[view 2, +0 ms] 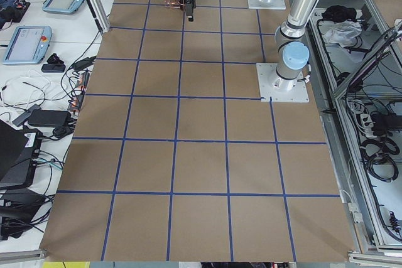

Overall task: Place wine into wine basket
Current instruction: 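Lower the held bottle into the empty rack slot between the two bottles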

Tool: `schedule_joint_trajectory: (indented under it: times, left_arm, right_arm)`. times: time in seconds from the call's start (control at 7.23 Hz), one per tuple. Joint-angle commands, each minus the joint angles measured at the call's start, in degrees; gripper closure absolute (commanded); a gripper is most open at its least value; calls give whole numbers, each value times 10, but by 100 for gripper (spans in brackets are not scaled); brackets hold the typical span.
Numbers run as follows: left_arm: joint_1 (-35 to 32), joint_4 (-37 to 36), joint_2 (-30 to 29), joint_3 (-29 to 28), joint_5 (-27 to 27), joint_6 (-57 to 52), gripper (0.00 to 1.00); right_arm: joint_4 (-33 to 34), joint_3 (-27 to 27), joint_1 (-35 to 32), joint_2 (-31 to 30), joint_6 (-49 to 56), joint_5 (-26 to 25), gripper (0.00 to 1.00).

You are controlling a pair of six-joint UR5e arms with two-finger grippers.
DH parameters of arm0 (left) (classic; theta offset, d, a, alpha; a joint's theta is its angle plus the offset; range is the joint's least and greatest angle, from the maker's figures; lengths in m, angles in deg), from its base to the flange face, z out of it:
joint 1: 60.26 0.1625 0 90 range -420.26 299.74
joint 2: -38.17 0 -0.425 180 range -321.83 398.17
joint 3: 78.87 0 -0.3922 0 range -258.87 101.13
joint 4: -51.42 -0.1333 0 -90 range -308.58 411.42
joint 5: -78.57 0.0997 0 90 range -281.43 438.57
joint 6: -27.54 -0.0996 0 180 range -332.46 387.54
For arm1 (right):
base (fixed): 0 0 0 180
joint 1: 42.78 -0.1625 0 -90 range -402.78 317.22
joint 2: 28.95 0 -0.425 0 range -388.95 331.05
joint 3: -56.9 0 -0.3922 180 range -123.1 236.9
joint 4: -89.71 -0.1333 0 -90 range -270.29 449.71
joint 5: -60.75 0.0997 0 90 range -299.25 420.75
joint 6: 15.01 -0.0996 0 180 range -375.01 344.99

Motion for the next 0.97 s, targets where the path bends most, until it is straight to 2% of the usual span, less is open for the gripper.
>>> schedule_joint_trajectory:
  times: [0.0, 0.42, 0.83]
  left_arm:
    - [0, 1, 0, 0, 1, 0, 0]
    - [0, 0, 0, 0, 1, -1, 0]
    - [1, -3, -1, 1, 1, 0, 0]
  right_arm:
    - [-3, 1, 0, 11, 2, -1, 100]
    - [6, 12, 0, 12, 25, -1, 100]
    - [58, 61, 0, 13, 26, -3, 100]
